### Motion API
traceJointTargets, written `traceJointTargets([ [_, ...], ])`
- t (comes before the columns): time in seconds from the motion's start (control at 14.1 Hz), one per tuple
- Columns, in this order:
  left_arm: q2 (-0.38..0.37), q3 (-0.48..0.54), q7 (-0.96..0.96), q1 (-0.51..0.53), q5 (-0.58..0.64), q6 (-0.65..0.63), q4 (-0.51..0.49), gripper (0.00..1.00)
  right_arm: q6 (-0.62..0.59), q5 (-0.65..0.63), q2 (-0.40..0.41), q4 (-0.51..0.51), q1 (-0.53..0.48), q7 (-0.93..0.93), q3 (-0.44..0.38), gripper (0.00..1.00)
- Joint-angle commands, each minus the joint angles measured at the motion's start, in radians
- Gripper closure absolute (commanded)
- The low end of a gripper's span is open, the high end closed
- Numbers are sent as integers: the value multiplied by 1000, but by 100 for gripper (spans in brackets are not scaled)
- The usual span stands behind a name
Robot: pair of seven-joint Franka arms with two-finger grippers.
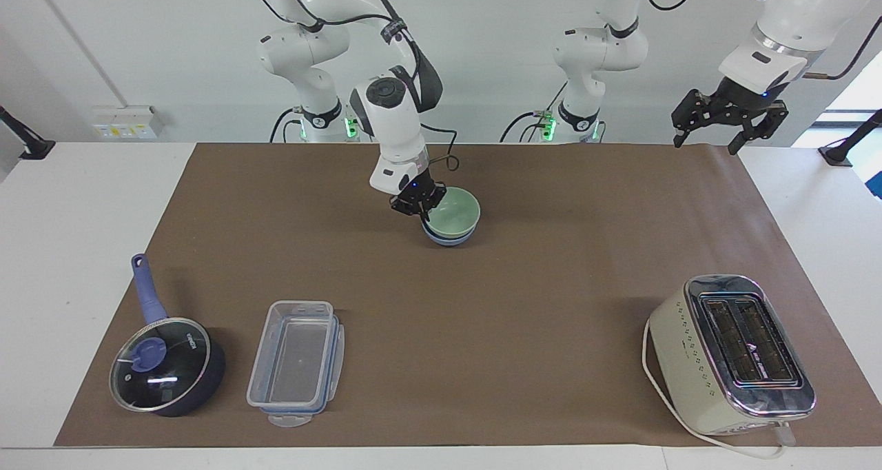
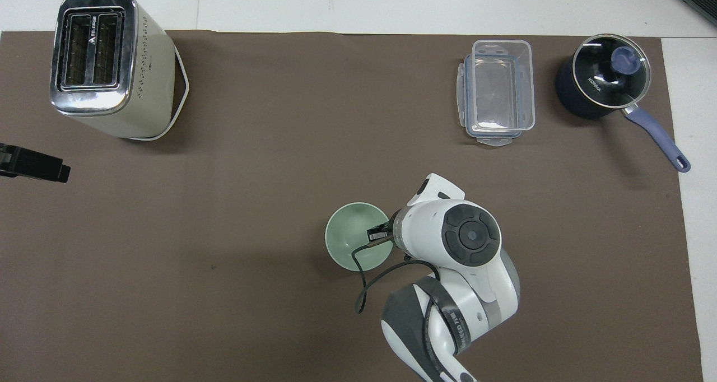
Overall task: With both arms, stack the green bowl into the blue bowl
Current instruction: 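Lower the green bowl into the blue bowl and open the right gripper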
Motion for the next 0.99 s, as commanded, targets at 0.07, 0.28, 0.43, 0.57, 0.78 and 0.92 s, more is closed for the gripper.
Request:
traceJointTargets([
  [0.07,-13,-8,8,13,10,-13,-5,0,29,19,6,-9,4,-10,0,72],
  [0.28,-13,-8,8,11,10,-13,-5,0,18,19,-2,4,2,-7,0,20],
  [0.43,-13,-8,8,13,10,-14,-5,0,1,19,-31,12,-2,1,-1,0],
  [0.57,-13,-8,8,13,10,-13,-5,0,-42,19,-58,21,-12,6,-7,0],
  [0.78,-13,-8,2,11,10,-13,-5,0,-122,3,-101,56,-67,7,-14,0],
  [0.92,-13,-8,5,13,10,-13,-5,0,-161,-1,-126,78,-110,7,-17,0],
])
